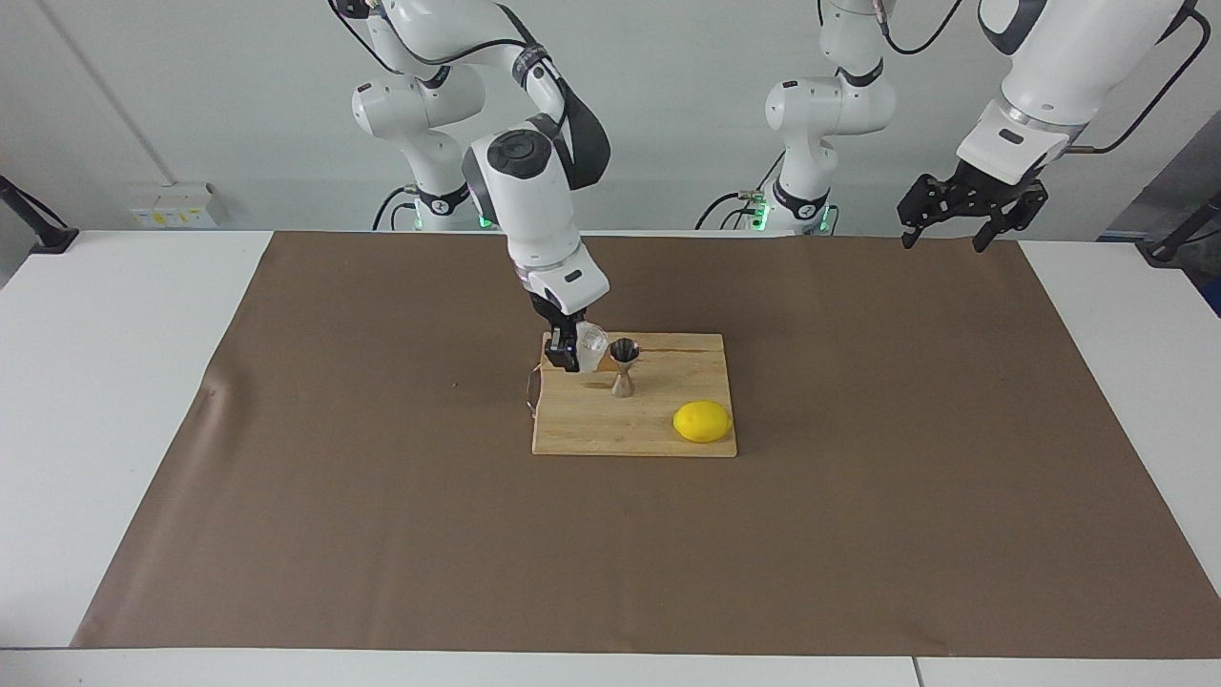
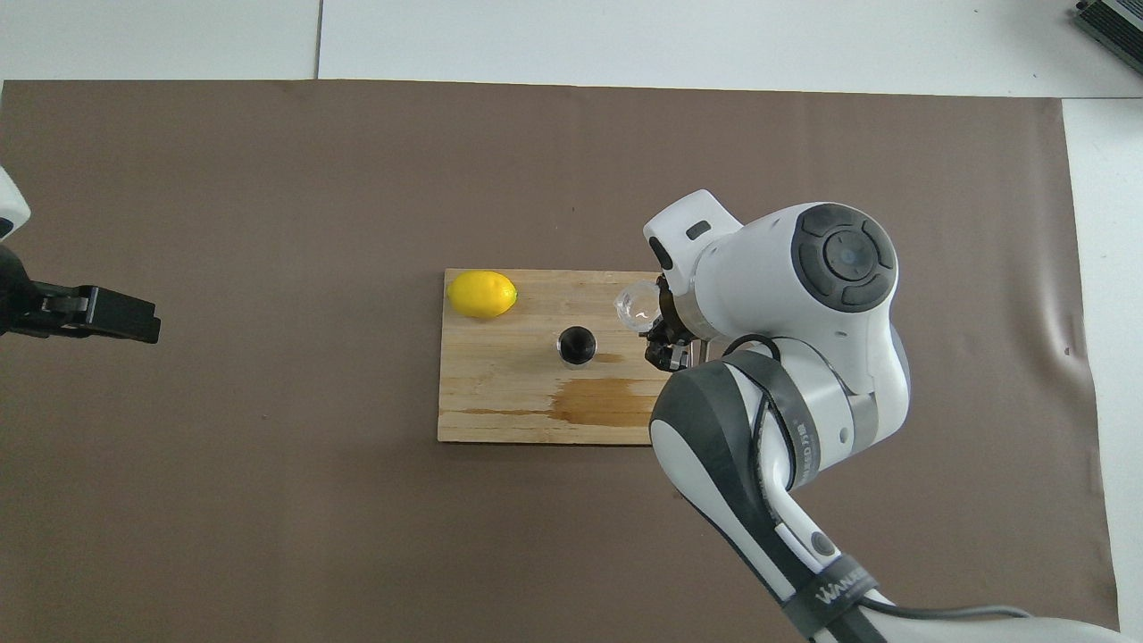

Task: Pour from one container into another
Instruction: 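Lift the white cup with the right gripper and carry it over the steel cup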

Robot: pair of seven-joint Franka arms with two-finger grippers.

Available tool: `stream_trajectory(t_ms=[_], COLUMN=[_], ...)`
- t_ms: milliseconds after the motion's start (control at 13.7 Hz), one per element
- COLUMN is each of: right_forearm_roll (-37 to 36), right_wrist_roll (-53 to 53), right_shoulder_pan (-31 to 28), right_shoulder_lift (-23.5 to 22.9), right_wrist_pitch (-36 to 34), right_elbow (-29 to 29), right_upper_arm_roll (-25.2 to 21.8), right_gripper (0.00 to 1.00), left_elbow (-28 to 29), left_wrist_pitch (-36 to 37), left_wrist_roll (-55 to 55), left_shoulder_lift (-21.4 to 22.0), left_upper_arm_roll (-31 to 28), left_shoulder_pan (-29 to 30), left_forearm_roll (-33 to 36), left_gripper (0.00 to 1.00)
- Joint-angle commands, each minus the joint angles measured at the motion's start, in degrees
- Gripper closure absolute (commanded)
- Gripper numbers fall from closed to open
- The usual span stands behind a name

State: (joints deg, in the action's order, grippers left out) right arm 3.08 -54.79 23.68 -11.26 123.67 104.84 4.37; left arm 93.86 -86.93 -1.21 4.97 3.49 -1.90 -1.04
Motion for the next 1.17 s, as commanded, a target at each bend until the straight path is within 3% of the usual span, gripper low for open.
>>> stream_trajectory(t_ms=[0,219,1096], right_forearm_roll=[-3.77,-8.44,-16.35], right_wrist_roll=[1.09,1.18,6.89], right_shoulder_pan=[0.66,2.42,4.97], right_shoulder_lift=[-1.22,-3.94,-5.35], right_wrist_pitch=[-2.55,-6.24,-6.59], right_elbow=[-2.88,-7.27,-7.54], right_upper_arm_roll=[-0.07,0.55,0.64], right_gripper=[1.0,1.0,1.0], left_elbow=[0.62,0.62,0.62], left_wrist_pitch=[0.71,0.71,0.71], left_wrist_roll=[-0.11,-0.11,-0.11], left_shoulder_lift=[1.0,1.0,1.0], left_upper_arm_roll=[0.02,0.02,0.02], left_shoulder_pan=[0.23,0.23,0.23], left_forearm_roll=[-0.46,-0.46,-0.46], left_gripper=[0.0,0.0,0.0])
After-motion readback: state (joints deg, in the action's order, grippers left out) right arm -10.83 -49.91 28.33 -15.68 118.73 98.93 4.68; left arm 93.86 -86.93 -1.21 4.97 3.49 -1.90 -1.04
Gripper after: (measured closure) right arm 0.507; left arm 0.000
